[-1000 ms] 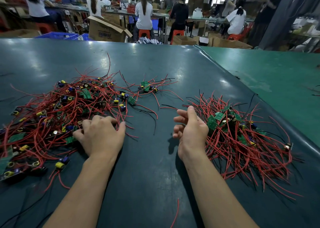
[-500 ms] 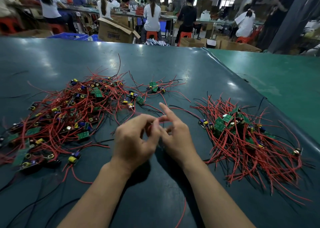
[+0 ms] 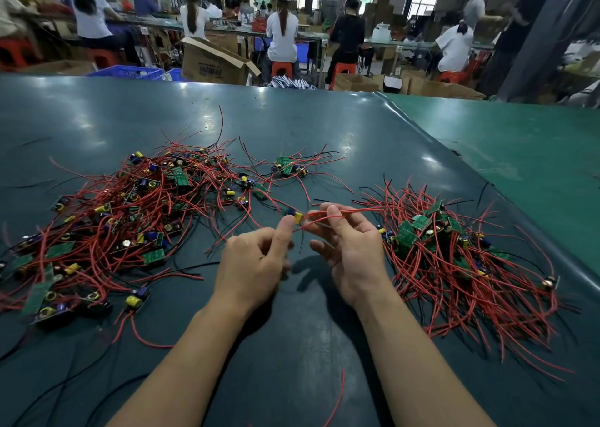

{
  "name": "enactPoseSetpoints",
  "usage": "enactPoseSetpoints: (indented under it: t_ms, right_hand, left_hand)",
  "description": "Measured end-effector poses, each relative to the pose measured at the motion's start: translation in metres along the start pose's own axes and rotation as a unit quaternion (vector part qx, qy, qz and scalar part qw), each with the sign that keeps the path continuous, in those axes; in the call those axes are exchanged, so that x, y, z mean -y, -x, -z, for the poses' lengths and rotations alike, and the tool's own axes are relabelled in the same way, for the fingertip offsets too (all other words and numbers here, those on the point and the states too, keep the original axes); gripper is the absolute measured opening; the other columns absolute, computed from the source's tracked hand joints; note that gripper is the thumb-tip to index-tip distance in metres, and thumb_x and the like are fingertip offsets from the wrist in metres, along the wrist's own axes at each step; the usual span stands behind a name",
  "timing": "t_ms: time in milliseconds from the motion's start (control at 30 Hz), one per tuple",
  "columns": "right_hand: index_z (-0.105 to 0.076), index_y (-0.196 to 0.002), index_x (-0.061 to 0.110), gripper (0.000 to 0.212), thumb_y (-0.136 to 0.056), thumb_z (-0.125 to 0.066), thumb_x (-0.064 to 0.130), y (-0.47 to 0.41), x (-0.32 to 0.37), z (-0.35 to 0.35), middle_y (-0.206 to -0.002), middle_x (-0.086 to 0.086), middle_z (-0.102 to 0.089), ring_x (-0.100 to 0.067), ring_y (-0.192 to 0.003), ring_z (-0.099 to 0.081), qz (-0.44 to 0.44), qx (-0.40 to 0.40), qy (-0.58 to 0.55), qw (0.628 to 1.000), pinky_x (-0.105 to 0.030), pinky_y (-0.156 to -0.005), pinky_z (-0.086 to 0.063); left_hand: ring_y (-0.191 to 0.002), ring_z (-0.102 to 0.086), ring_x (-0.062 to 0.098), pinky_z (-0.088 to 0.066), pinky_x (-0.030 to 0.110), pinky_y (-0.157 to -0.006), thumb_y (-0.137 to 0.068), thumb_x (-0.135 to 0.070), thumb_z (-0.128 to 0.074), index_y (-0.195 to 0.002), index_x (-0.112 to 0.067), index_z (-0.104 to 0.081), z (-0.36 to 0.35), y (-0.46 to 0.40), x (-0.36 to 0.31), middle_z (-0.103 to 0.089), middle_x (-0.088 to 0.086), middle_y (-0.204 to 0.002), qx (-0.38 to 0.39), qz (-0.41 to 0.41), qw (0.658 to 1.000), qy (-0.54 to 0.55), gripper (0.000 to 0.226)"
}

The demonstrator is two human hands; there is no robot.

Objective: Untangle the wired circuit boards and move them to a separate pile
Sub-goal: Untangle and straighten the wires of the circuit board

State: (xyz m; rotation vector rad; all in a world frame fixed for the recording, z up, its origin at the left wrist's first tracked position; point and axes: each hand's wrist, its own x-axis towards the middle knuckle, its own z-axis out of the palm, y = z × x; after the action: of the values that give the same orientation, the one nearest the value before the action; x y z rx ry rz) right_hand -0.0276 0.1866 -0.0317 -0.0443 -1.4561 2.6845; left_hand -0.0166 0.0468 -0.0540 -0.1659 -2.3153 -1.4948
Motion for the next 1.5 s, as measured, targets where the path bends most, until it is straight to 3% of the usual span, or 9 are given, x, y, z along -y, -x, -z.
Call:
enactPoseSetpoints:
  t_ms: [200,400,467,533,733,867,1067,1333,1500]
  right_hand:
    - [-0.067,-0.092,0.012,0.006,-0.092,-0.064,0.006,0.002,-0.010,0.000,-0.077,-0.003,-0.072,-0.012,-0.062,-0.066,0.021,0.043,0.164,0.985,-0.022,-0.044,-0.049]
    - [-0.068,-0.106,0.026,0.029,-0.092,-0.059,0.002,-0.003,-0.020,0.005,-0.082,0.000,-0.061,-0.014,-0.068,-0.057,0.051,0.015,0.324,0.945,-0.029,-0.052,-0.051]
    - [-0.063,-0.123,0.031,0.043,-0.090,-0.058,0.004,-0.001,-0.024,0.004,-0.080,0.002,-0.063,-0.015,-0.064,-0.054,0.067,0.070,0.410,0.907,-0.036,-0.064,-0.052]
    - [-0.055,-0.135,0.030,0.054,-0.088,-0.057,0.005,0.002,-0.026,0.002,-0.077,0.004,-0.066,-0.013,-0.061,-0.054,0.094,0.101,0.456,0.879,-0.029,-0.068,-0.051]
    - [-0.062,-0.116,0.006,0.023,-0.095,-0.054,0.001,0.004,-0.014,-0.003,-0.058,0.004,-0.063,0.000,-0.043,-0.049,0.039,0.088,0.226,0.969,-0.011,-0.045,-0.038]
    - [-0.066,-0.084,0.007,0.012,-0.094,-0.063,0.011,0.005,-0.011,-0.003,-0.063,0.000,-0.059,-0.003,-0.050,-0.048,0.073,0.087,0.273,0.955,-0.014,-0.049,-0.039]
    - [-0.058,-0.085,0.009,0.017,-0.100,-0.054,0.016,0.006,-0.009,-0.004,-0.073,-0.004,-0.067,-0.012,-0.048,-0.057,0.030,0.042,0.209,0.977,-0.021,-0.035,-0.039]
    - [-0.058,-0.089,0.006,0.014,-0.100,-0.053,0.014,0.009,-0.011,-0.009,-0.068,-0.003,-0.069,-0.013,-0.047,-0.060,-0.012,0.046,0.163,0.985,-0.021,-0.037,-0.043]
    - [-0.056,-0.091,0.006,0.012,-0.100,-0.054,0.014,0.007,-0.009,-0.007,-0.068,-0.005,-0.070,-0.016,-0.046,-0.061,-0.024,0.015,0.144,0.989,-0.022,-0.039,-0.047]
  left_hand:
    - [-0.038,-0.047,0.010,-0.037,0.020,-0.037,-0.095,-0.028,-0.060,-0.083,-0.010,-0.072,0.005,-0.009,0.002,-0.067,0.002,-0.061,-0.081,0.046,0.978,0.186,0.025]
    - [-0.040,-0.050,0.006,-0.037,0.018,-0.038,-0.096,-0.025,-0.060,-0.094,-0.015,-0.061,0.022,-0.022,0.002,-0.073,-0.002,-0.073,-0.273,0.070,0.905,0.319,0.010]
    - [-0.040,-0.051,0.009,-0.039,0.019,-0.040,-0.095,-0.022,-0.063,-0.095,-0.016,-0.058,0.022,-0.020,0.001,-0.074,0.003,-0.077,-0.258,0.029,0.917,0.304,0.007]
    - [-0.038,-0.048,0.011,-0.039,0.019,-0.039,-0.092,-0.023,-0.065,-0.093,-0.012,-0.059,0.014,-0.014,-0.002,-0.074,0.006,-0.076,-0.201,0.003,0.939,0.277,0.012]
    - [-0.036,-0.047,0.014,-0.038,0.020,-0.035,-0.091,-0.023,-0.064,-0.084,-0.013,-0.062,0.001,-0.005,-0.003,-0.071,0.009,-0.068,-0.045,0.030,0.971,0.233,0.013]
    - [-0.041,-0.053,0.010,-0.040,0.020,-0.039,-0.092,-0.027,-0.060,-0.085,-0.010,-0.066,0.003,-0.003,-0.005,-0.069,0.008,-0.069,-0.027,-0.003,0.981,0.191,0.020]
    - [-0.041,-0.055,0.015,-0.042,0.020,-0.042,-0.095,-0.021,-0.060,-0.086,-0.006,-0.065,0.003,-0.005,-0.004,-0.066,0.000,-0.065,-0.095,-0.023,0.984,0.146,0.018]
    - [-0.040,-0.054,0.011,-0.043,0.018,-0.040,-0.093,-0.020,-0.065,-0.089,-0.024,-0.064,0.010,0.002,-0.003,-0.073,-0.005,-0.077,-0.161,-0.030,0.973,0.161,0.006]
    - [-0.040,-0.052,0.012,-0.045,0.021,-0.042,-0.093,-0.015,-0.066,-0.092,-0.015,-0.061,0.013,-0.004,0.002,-0.075,-0.002,-0.082,-0.204,0.002,0.963,0.173,0.005]
